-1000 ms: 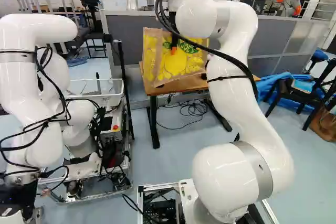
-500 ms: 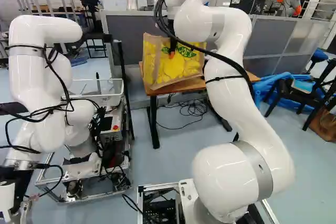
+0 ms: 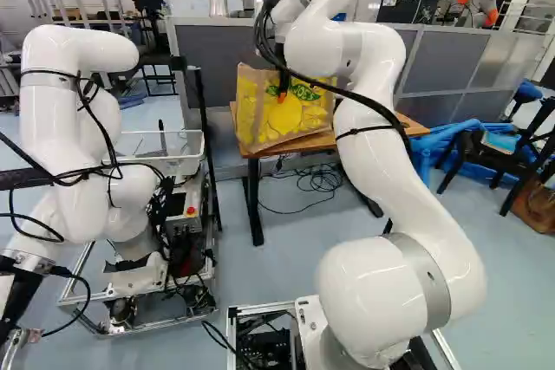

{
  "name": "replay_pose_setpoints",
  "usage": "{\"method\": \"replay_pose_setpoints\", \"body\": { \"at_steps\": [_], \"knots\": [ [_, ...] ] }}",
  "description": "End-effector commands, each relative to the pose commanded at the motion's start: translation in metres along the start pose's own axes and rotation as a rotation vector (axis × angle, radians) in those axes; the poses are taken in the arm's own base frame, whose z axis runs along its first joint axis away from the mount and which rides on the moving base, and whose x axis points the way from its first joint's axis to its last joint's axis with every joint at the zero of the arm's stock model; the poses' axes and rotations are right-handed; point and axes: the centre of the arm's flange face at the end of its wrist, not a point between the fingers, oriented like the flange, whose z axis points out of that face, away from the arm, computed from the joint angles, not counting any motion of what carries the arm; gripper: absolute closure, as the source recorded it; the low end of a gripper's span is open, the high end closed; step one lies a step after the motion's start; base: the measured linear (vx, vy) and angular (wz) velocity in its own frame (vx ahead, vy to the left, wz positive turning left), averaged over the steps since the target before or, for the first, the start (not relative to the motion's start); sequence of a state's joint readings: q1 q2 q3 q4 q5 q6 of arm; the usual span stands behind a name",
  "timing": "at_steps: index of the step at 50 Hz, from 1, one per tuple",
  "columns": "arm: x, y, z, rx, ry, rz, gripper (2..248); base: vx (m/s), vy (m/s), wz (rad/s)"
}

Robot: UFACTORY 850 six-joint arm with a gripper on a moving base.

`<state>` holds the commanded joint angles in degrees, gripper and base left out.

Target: Pick up the bag on the ground and place it on the table

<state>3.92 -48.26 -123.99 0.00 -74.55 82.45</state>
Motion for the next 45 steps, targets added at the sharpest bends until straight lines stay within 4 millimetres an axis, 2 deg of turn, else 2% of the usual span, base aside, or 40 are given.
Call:
{"method": "replay_pose_setpoints", "body": {
  "at_steps": [32,45],
  "knots": [
    [0.002,-0.015,0.051,-0.058,-0.008,0.000,226,0.000,0.000,0.000],
    [0.002,-0.017,0.058,-0.065,-0.009,0.000,226,0.000,0.000,0.000]
  ]
}}
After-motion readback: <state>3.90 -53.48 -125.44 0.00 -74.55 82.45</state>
